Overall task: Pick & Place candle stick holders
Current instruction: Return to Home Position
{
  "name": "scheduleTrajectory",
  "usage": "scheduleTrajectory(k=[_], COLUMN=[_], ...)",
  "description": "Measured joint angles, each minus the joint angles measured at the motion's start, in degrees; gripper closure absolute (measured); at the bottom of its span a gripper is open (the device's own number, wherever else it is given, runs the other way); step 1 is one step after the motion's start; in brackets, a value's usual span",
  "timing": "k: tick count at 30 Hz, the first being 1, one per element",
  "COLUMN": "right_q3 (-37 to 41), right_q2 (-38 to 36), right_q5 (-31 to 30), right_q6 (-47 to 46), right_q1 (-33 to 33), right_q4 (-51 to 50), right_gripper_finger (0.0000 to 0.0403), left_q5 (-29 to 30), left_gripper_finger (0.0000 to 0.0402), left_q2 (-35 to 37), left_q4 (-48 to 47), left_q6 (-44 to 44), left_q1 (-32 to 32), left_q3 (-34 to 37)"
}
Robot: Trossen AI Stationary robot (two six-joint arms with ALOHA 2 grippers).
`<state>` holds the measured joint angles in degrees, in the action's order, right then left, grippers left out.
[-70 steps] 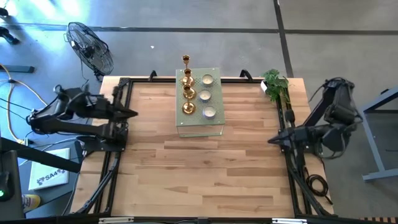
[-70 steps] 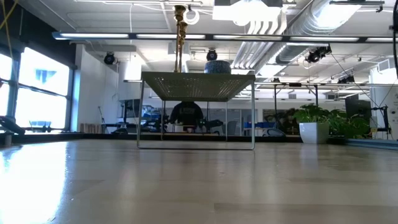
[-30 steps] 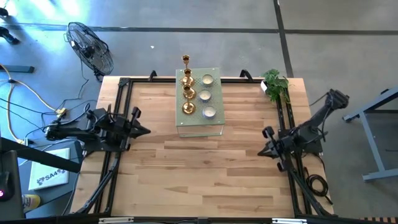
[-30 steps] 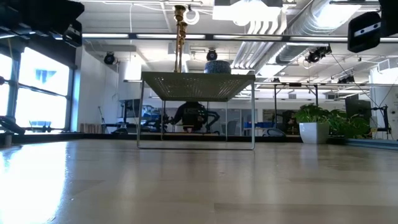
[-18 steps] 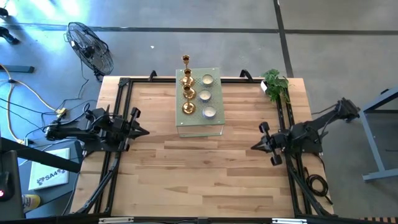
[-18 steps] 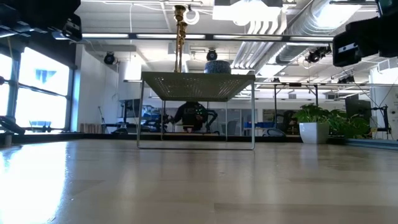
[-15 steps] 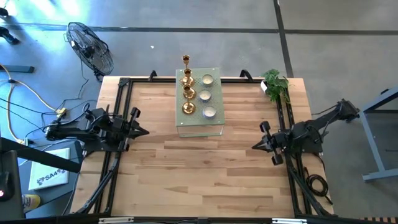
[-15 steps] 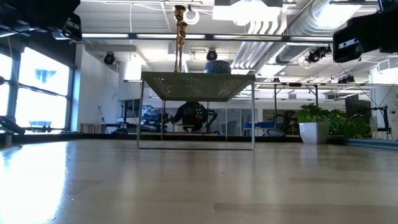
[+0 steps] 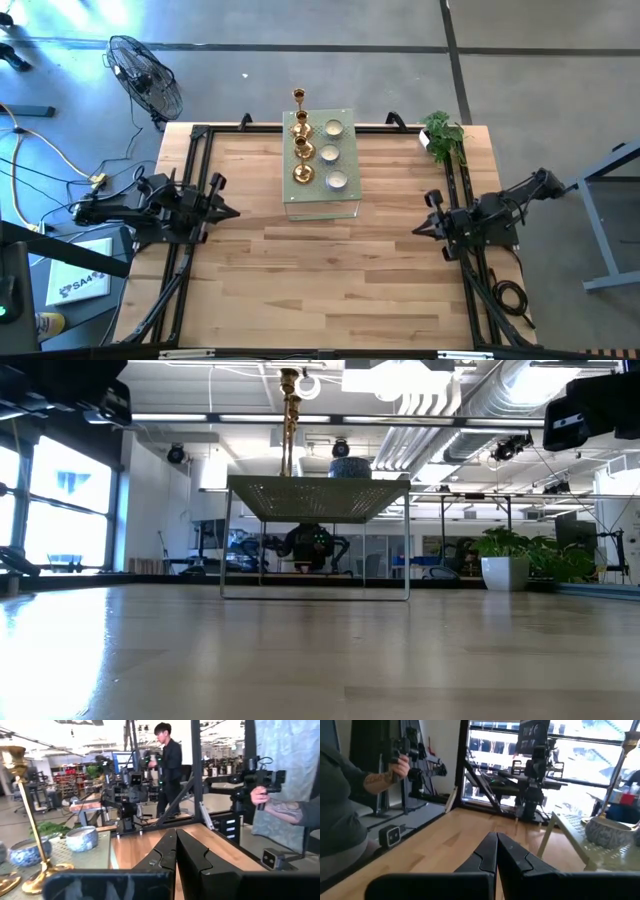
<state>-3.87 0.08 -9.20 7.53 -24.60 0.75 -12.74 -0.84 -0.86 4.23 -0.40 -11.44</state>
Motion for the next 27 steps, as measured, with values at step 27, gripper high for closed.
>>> scheduleTrajectory(k=[27], right_q3=[3.31], right_q2=[0.57], right_q5=[-0.11], right_q6=[-3.44], right_q1=[0.00], right_q4=[6.76], right_gripper_finger=[0.0402], left_q5=[-5.13], left_gripper_finger=[0.0401], left_q2=[0.00], left_q4=[6.83], left_q6=[-3.54], left_q1=[0.00], left_q3=[10.47])
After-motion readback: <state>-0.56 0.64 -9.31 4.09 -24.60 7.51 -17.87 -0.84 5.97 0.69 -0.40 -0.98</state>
